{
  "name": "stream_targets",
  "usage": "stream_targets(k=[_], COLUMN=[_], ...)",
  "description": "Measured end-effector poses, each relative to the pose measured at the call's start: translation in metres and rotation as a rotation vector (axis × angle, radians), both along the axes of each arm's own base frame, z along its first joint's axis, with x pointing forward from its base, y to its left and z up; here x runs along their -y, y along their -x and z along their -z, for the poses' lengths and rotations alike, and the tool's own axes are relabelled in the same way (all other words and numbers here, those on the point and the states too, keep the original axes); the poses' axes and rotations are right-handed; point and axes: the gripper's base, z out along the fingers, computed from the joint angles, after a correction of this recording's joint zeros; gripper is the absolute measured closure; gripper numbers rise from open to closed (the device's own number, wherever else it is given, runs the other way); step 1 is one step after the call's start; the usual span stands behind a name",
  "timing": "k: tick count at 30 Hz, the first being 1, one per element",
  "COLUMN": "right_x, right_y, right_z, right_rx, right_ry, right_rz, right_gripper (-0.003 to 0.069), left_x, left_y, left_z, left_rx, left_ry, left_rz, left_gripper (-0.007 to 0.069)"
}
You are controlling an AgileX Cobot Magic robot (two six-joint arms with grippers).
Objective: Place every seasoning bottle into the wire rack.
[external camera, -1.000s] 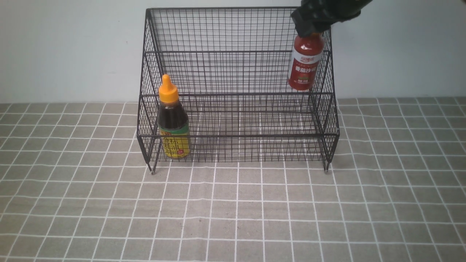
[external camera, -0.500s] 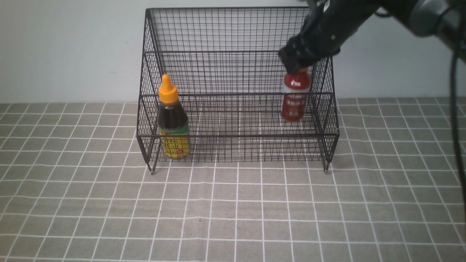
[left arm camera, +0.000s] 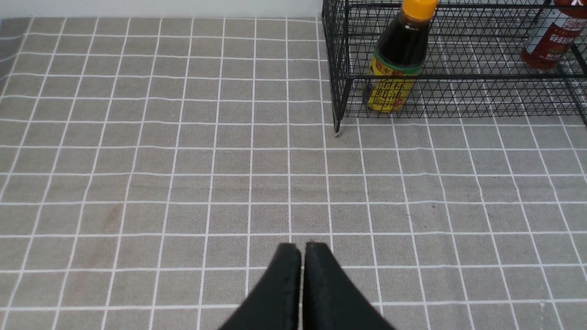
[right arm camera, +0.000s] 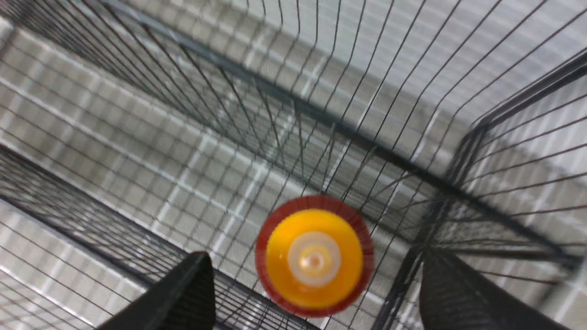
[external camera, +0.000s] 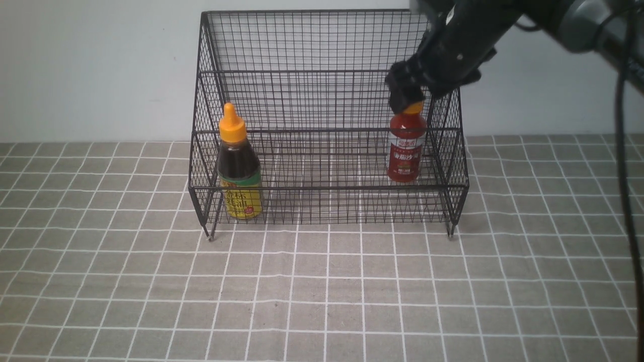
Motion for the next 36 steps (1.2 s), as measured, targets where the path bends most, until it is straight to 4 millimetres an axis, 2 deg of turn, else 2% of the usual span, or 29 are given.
stream_targets(k=[2,3,5,6,7,8,9,10,11,12,14,15,16,17,18,19,20,21,24,25,26,27,28,29,30,31,32,35,36], right_x=[0.002,0.007,0.014,0.017,0.024,0.025,0.036,0.046,0.048,0.065,0.081,0.083,0.098,0.102,0.119,0.119,0.131,0.135,0.154,0.158,0.169,0.17,0.178,0.181,0.182,0.184,0.188,0.193,0.193], right_y=[0.004,0.017,0.038,0.045,0.062,0.065,0.092,0.115,0.119,0.158,0.194,0.199,0.235,0.244,0.29,0.288,0.323,0.333,0.388,0.398,0.43,0.433,0.455,0.464,0.466,0.475,0.488,0.505,0.508], right_z=[-0.013,-0.04,-0.078,-0.09,-0.115,-0.119,-0.153,-0.178,-0.182,-0.217,-0.243,-0.246,-0.265,-0.268,-0.28,-0.278,-0.28,-0.275,-0.253,-0.246,-0.219,-0.217,-0.188,-0.177,-0.172,-0.147,-0.134,-0.092,-0.09], right_rx=[0.025,0.073,0.14,0.165,0.218,0.226,0.303,0.366,0.377,0.48,0.569,0.58,0.654,0.668,0.729,0.721,0.754,0.747,0.764,0.773,0.843,0.869,0.981,1.07,1.066,1.19,1.265,1.396,1.404], right_ry=[-0.013,-0.043,-0.081,-0.093,-0.115,-0.121,-0.153,-0.171,-0.175,-0.198,-0.217,-0.218,-0.236,-0.241,-0.267,-0.263,-0.279,-0.275,-0.297,-0.308,-0.359,-0.371,-0.417,-0.446,-0.445,-0.488,-0.523,-0.629,-0.635], right_rz=[0.011,0.032,0.052,0.059,0.07,0.075,0.096,0.116,0.116,0.149,0.173,0.175,0.196,0.2,0.213,0.214,0.218,0.218,0.227,0.23,0.233,0.232,0.225,0.218,0.219,0.204,0.197,0.182,0.182], right_gripper=[0.0122,0.0151,0.0206,0.0244,0.0284,0.03,0.036,0.041,0.0418,0.0487,0.0541,0.0547,0.0596,0.0606,0.064,0.0643,0.0658,0.0661,0.067,0.0671,0.0671,0.0671,0.0671,0.0671,0.0671,0.0671,0.0671,0.0671,0.0671], left_x=[0.0,0.0,0.0,0.0,0.0,0.0,0.001,0.002,0.002,0.003,0.004,0.004,0.006,0.006,0.007,0.007,0.009,0.01,0.014,0.015,0.018,0.018,0.021,0.022,0.022,0.024,0.025,0.027,0.027], left_y=[0.0,0.0,0.0,0.0,-0.001,-0.001,-0.002,-0.003,-0.004,-0.006,-0.008,-0.009,-0.011,-0.011,-0.014,-0.015,-0.017,-0.02,-0.026,-0.027,-0.032,-0.032,-0.035,-0.037,-0.038,-0.04,-0.042,-0.044,-0.044], left_z=[0.0,0.0,0.001,0.001,0.002,0.002,0.001,-0.001,-0.002,-0.006,-0.01,-0.01,-0.012,-0.012,-0.011,-0.01,-0.008,-0.003,0.005,0.006,0.013,0.013,0.017,0.02,0.02,0.022,0.024,0.026,0.026], left_rx=[0.0,0.0,-0.003,-0.004,-0.007,-0.005,0.01,0.033,0.049,0.099,0.141,0.15,0.184,0.188,0.207,0.205,0.212,0.211,0.209,0.214,0.217,0.217,0.226,0.236,0.239,0.256,0.262,0.271,0.274], left_ry=[0.0,0.0,-0.001,-0.001,-0.001,-0.001,0.004,0.01,0.014,0.024,0.033,0.035,0.042,0.043,0.049,0.049,0.053,0.056,0.065,0.07,0.082,0.085,0.098,0.105,0.106,0.113,0.119,0.146,0.149], left_rz=[0.0,0.0,0.0,0.0,0.0,0.0,0.004,0.008,0.011,0.019,0.026,0.028,0.035,0.035,0.041,0.041,0.046,0.052,0.065,0.069,0.081,0.082,0.092,0.098,0.099,0.105,0.108,0.119,0.12], left_gripper=[0.0631,0.0631,0.0631,0.0631,0.0631,0.0631,0.0631,0.0631,0.0631,0.0631,0.0631,0.0631,0.0631,0.0631,0.0631,0.0631,0.0631,0.0631,0.0631,0.0631,0.0631,0.0631,0.0631,0.0631,0.0631,0.0631,0.0631,0.0631,0.0631])
